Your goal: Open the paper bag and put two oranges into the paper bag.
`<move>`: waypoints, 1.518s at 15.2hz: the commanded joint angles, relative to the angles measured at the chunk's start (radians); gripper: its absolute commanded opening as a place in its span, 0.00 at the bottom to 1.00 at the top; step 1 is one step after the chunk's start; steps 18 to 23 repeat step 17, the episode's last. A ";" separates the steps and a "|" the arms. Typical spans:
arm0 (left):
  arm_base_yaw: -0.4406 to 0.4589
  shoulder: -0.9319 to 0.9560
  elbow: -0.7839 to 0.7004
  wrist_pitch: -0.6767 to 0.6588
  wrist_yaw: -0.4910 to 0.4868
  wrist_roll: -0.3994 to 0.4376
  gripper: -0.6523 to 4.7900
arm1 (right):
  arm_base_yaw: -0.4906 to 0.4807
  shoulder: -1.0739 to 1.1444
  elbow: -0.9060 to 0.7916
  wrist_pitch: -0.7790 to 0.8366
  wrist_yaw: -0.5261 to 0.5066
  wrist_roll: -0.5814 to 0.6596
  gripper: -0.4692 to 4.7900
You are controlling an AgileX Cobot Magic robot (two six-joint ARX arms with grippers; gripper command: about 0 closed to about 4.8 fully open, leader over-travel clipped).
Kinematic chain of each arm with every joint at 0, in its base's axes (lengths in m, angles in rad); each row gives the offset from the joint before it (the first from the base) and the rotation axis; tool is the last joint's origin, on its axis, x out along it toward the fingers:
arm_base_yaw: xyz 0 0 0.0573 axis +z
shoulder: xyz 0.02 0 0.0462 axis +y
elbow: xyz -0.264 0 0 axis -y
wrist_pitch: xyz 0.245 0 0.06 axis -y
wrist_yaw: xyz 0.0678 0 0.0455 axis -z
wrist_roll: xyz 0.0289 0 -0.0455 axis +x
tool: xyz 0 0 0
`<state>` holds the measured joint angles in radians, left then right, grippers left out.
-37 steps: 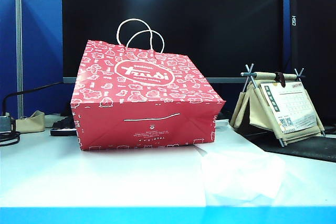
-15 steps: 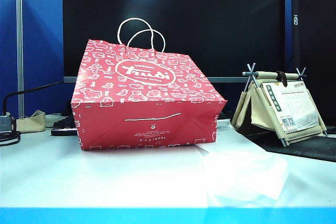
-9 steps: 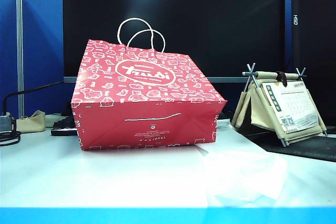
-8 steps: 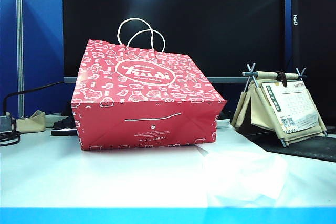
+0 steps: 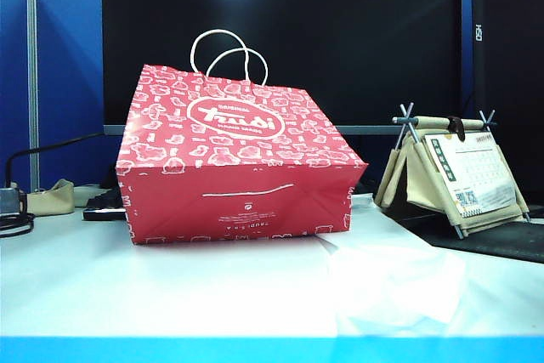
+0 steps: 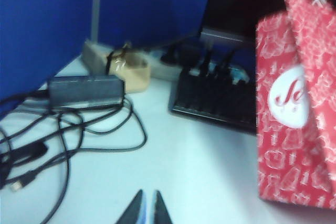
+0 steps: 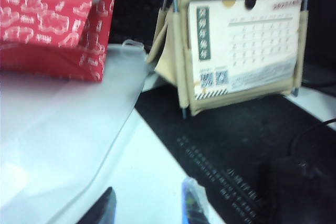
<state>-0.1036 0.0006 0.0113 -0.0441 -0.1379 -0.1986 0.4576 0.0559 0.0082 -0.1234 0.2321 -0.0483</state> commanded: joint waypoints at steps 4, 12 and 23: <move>0.135 0.003 -0.001 -0.008 0.047 0.004 0.17 | -0.389 -0.053 -0.004 0.068 -0.071 0.003 0.41; 0.187 0.003 -0.001 -0.008 0.048 0.004 0.17 | -0.529 -0.053 -0.004 0.068 -0.074 0.003 0.41; 0.187 0.004 -0.001 -0.008 0.048 0.004 0.17 | -0.529 -0.053 -0.004 0.068 -0.074 0.003 0.41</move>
